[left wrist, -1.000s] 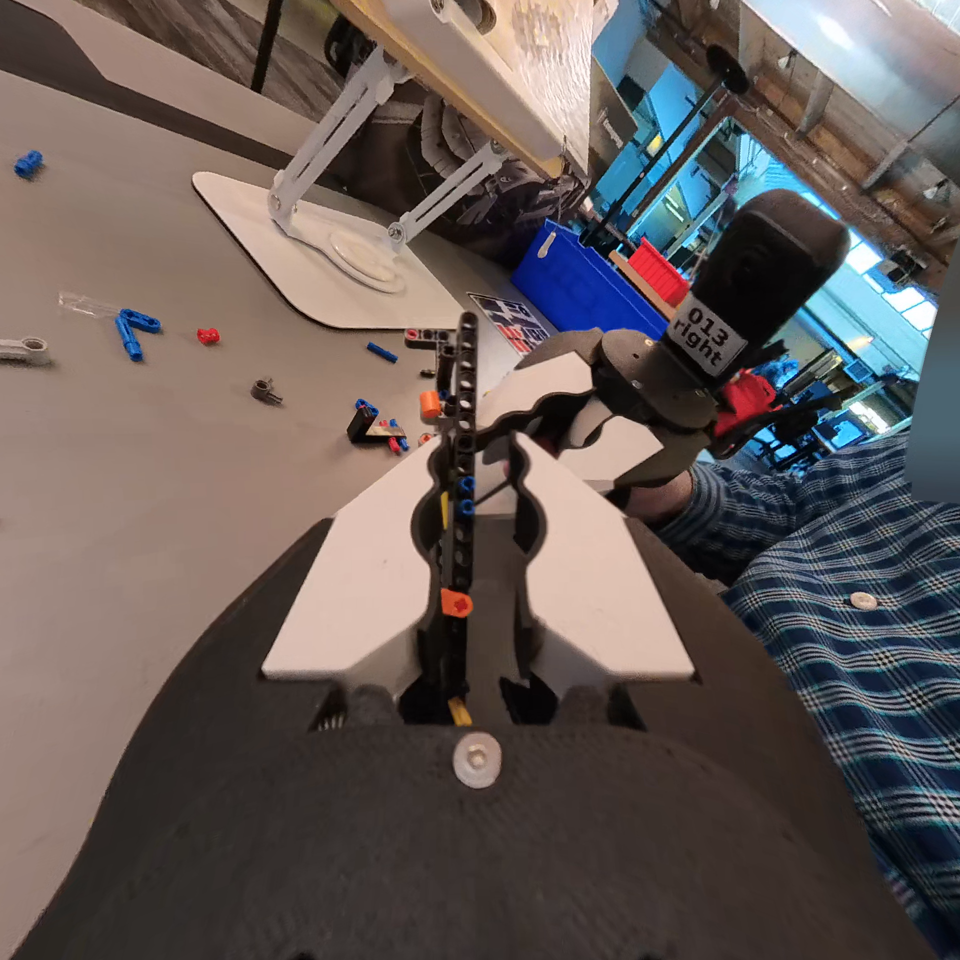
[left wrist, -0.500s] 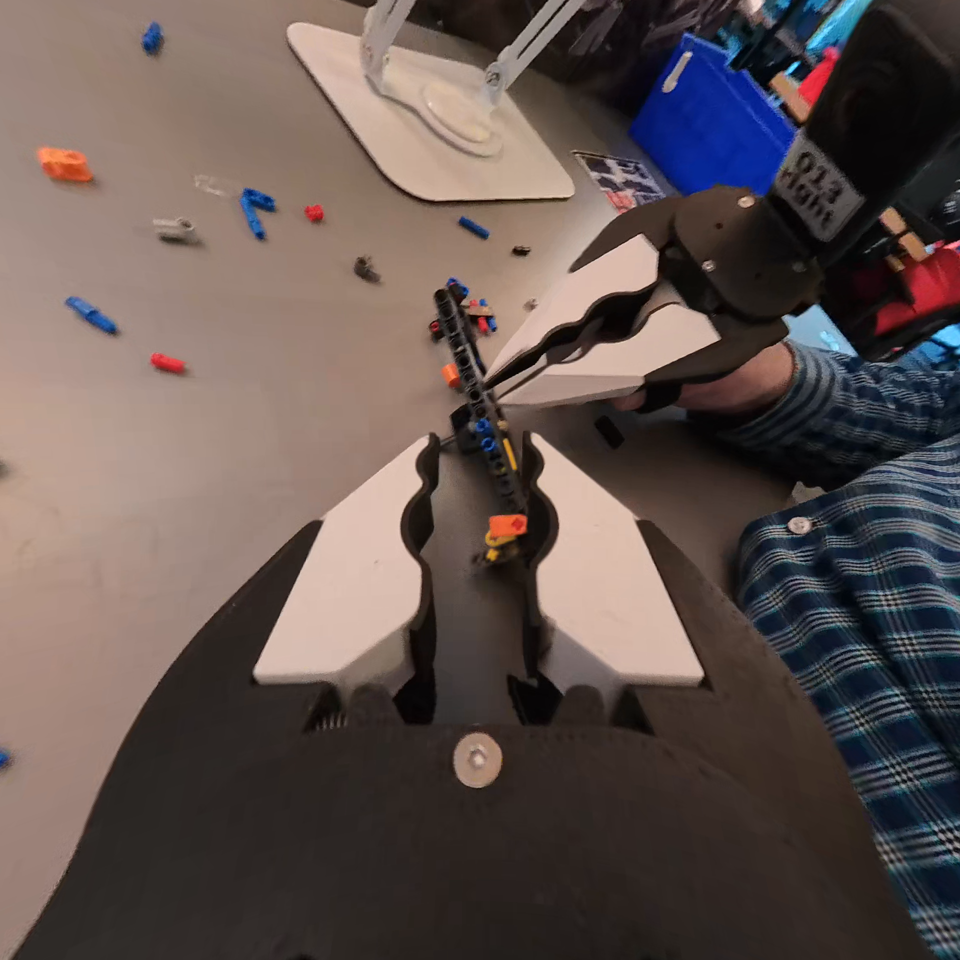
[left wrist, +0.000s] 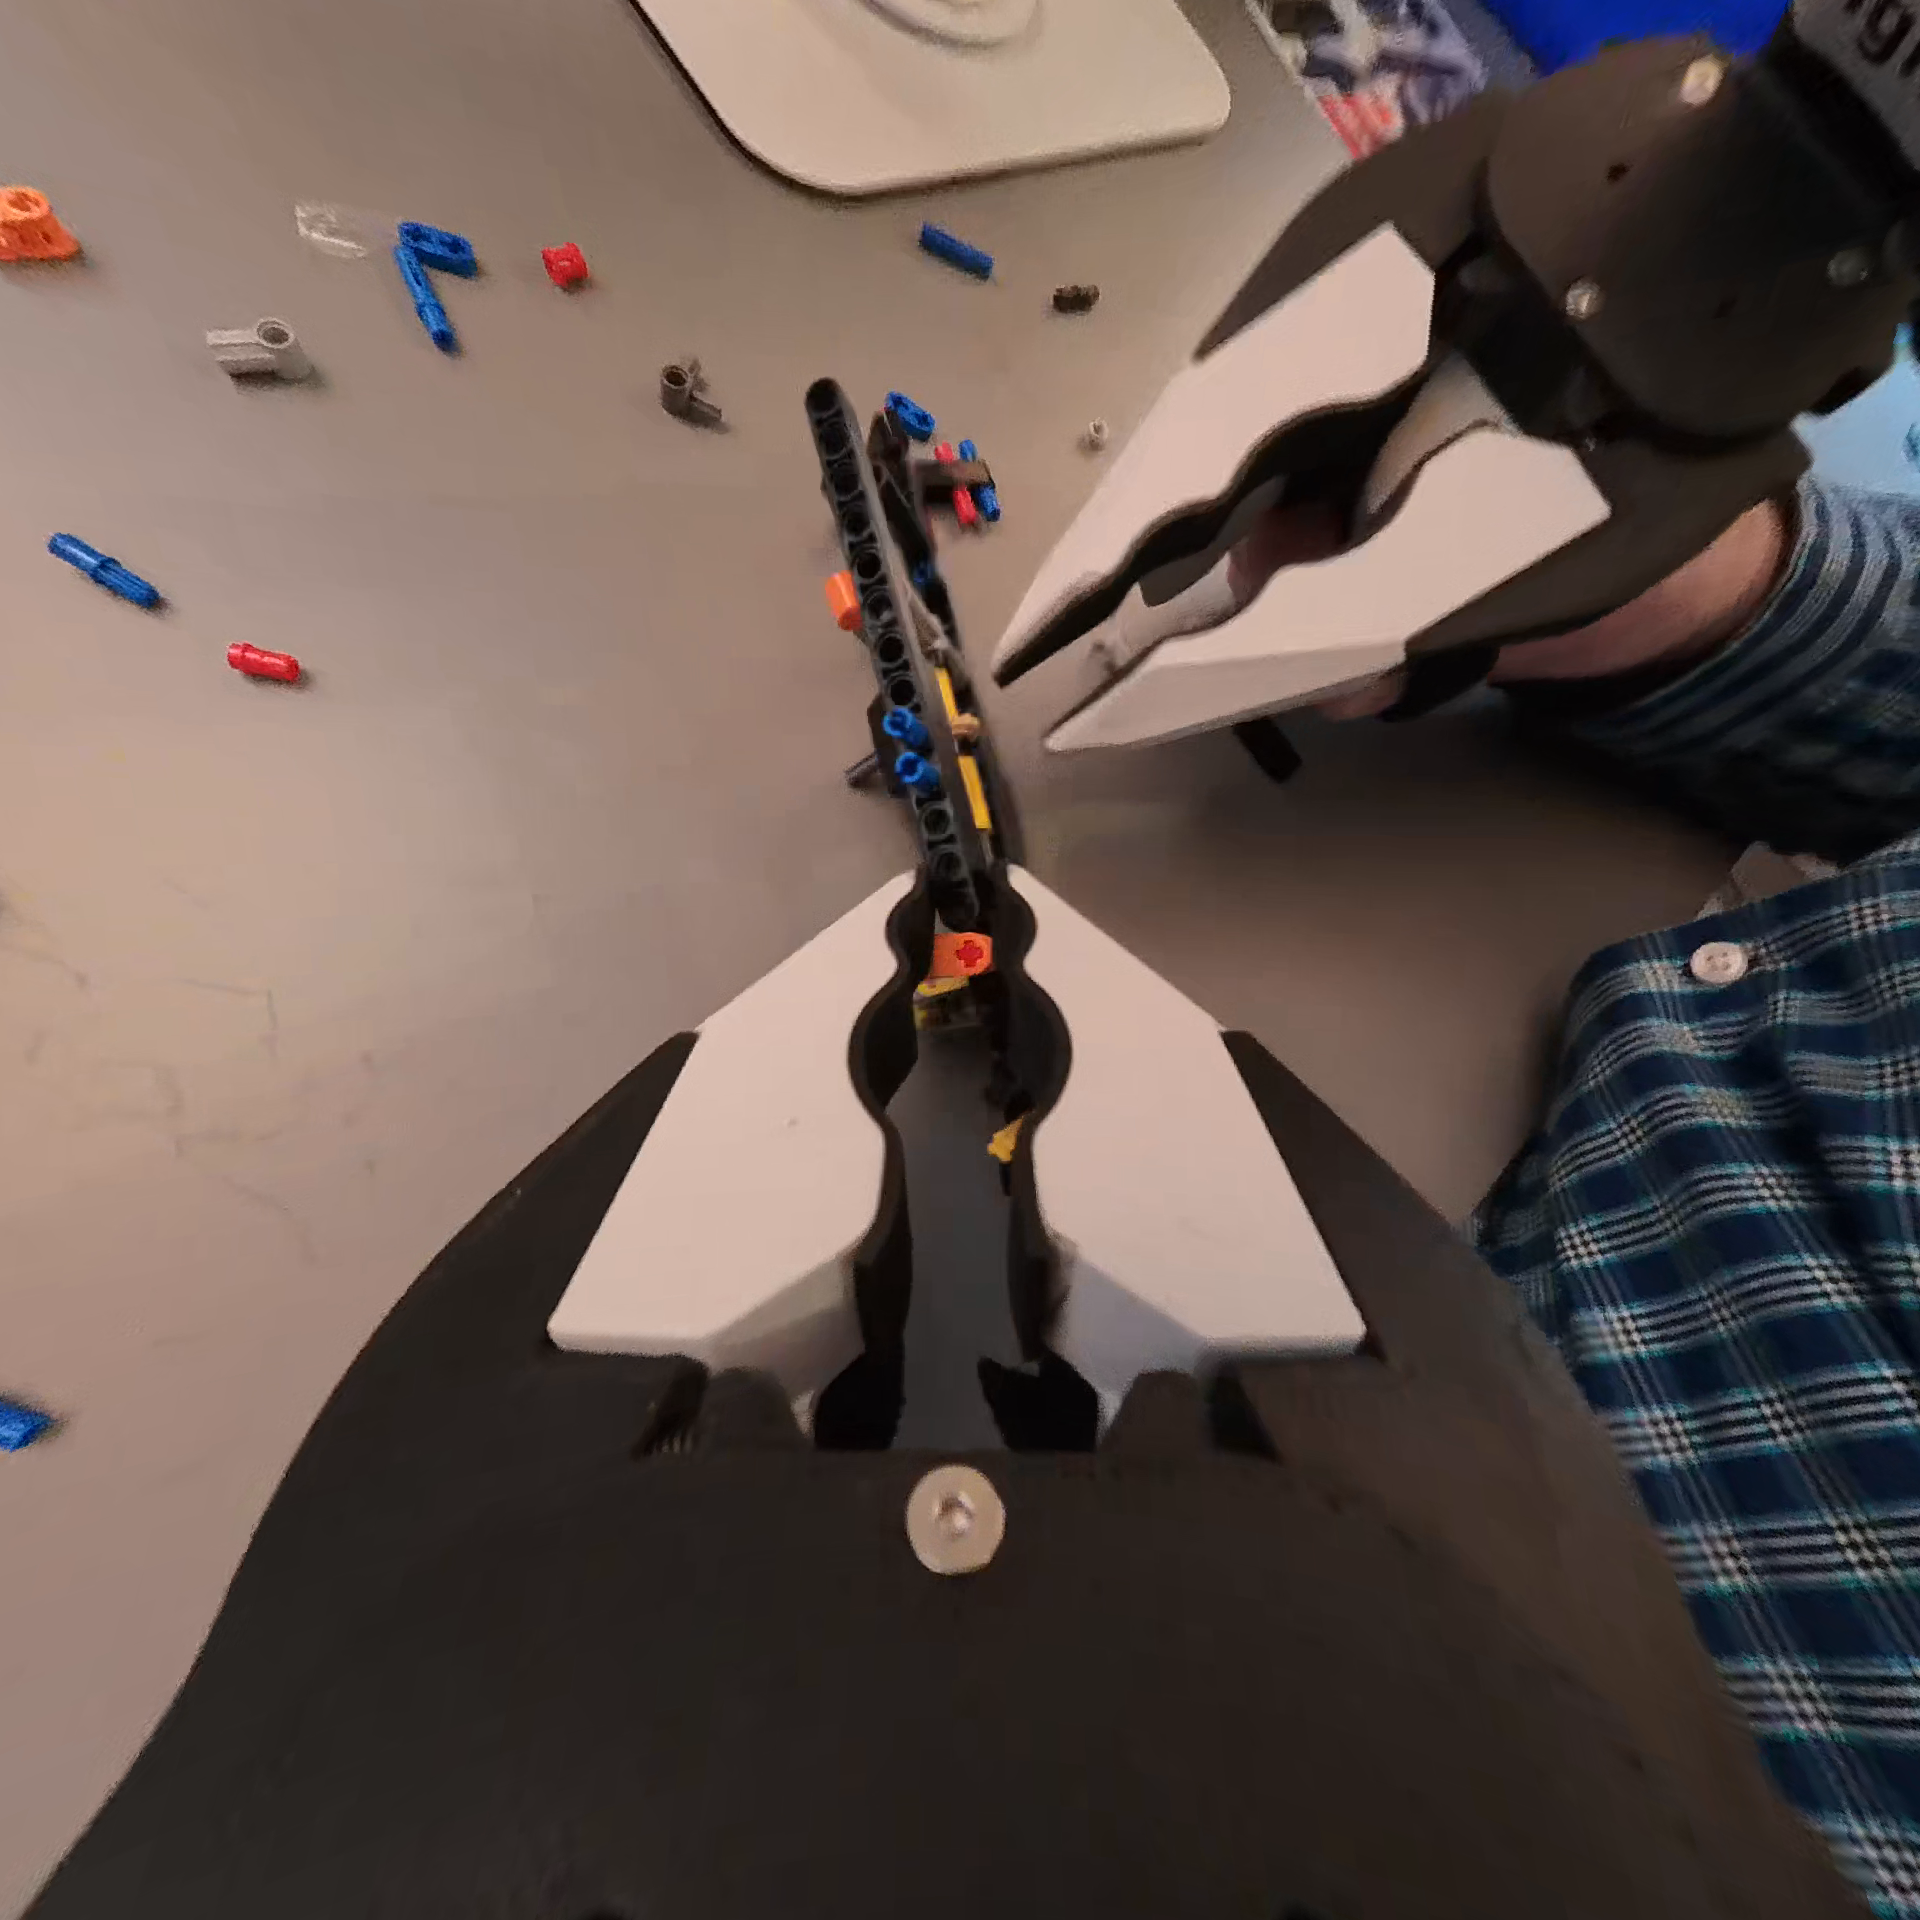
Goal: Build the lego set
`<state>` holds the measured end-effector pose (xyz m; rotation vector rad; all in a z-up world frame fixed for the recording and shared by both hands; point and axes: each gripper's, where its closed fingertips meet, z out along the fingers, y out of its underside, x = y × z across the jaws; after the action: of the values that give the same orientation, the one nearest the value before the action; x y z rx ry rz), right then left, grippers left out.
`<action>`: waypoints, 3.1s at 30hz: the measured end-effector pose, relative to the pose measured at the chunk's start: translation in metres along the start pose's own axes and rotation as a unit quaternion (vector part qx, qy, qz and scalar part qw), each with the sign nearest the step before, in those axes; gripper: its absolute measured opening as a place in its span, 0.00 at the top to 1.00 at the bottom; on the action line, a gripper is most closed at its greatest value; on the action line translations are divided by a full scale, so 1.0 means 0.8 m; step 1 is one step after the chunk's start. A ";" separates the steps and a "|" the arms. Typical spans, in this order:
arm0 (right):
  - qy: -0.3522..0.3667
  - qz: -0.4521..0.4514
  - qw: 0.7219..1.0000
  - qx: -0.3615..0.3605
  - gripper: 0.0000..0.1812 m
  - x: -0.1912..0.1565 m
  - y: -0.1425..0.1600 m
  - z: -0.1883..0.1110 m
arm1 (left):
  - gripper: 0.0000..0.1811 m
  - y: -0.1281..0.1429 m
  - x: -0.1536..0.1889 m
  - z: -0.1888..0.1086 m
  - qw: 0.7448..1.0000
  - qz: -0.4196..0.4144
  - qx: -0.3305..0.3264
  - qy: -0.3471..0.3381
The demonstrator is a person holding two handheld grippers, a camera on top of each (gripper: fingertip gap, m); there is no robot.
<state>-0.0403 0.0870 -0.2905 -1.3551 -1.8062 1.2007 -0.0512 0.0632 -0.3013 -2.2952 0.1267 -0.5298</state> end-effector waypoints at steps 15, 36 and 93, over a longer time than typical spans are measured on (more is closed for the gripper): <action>0.009 0.161 0.975 0.154 0.77 0.021 -0.042 -0.078 | 0.97 -0.089 0.010 -0.029 0.938 -0.176 0.254 0.157; -0.188 0.294 0.900 0.260 0.97 0.014 -0.078 -0.081 | 0.97 -0.122 0.076 0.001 0.913 -0.143 0.291 0.248; -0.231 0.285 0.903 0.224 0.97 0.000 -0.052 -0.076 | 0.98 -0.096 0.077 0.007 0.895 -0.137 0.299 0.300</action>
<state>-0.0065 0.1030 -0.2268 -1.4349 -1.2849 2.2510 0.0017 0.1054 -0.2300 -1.4934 -0.0632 -1.2287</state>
